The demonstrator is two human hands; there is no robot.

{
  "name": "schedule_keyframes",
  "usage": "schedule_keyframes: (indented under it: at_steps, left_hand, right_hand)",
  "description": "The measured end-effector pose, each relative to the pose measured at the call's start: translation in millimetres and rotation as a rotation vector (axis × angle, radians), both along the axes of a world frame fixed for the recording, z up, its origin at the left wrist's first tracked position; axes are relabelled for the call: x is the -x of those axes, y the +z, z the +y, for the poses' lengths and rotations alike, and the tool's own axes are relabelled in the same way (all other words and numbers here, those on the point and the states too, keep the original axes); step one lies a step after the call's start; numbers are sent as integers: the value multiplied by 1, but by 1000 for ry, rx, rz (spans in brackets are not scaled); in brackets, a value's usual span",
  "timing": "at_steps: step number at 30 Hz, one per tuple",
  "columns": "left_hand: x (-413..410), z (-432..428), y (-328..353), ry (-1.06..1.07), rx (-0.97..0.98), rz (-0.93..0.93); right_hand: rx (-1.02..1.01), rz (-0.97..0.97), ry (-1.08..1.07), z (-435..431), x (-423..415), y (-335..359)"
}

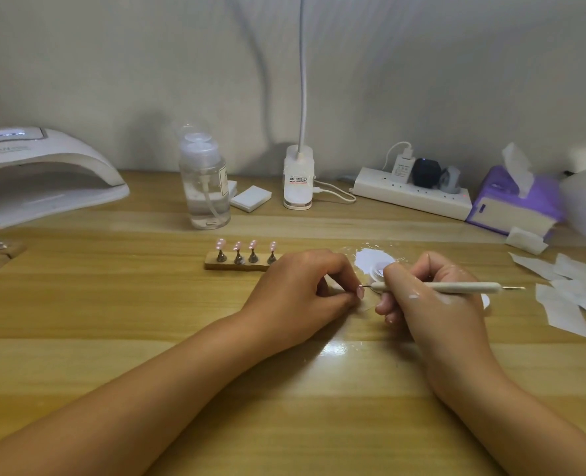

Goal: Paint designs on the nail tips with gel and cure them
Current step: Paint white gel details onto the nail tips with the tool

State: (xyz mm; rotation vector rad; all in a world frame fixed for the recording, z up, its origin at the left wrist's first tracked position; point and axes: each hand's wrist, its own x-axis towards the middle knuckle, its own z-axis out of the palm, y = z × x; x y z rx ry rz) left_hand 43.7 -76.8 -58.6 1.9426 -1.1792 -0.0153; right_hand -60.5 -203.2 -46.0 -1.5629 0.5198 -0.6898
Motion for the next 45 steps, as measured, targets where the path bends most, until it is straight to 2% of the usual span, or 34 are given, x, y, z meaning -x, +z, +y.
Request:
schedule_keyframes:
  at_steps: [38, 45]
  left_hand:
    - [0, 0, 2, 4, -13, -24]
    - [0, 0, 2, 3, -24, -29]
  right_hand:
    - [-38, -30, -34, 2, 1, 3]
    - [11, -12, -53, 2, 1, 1]
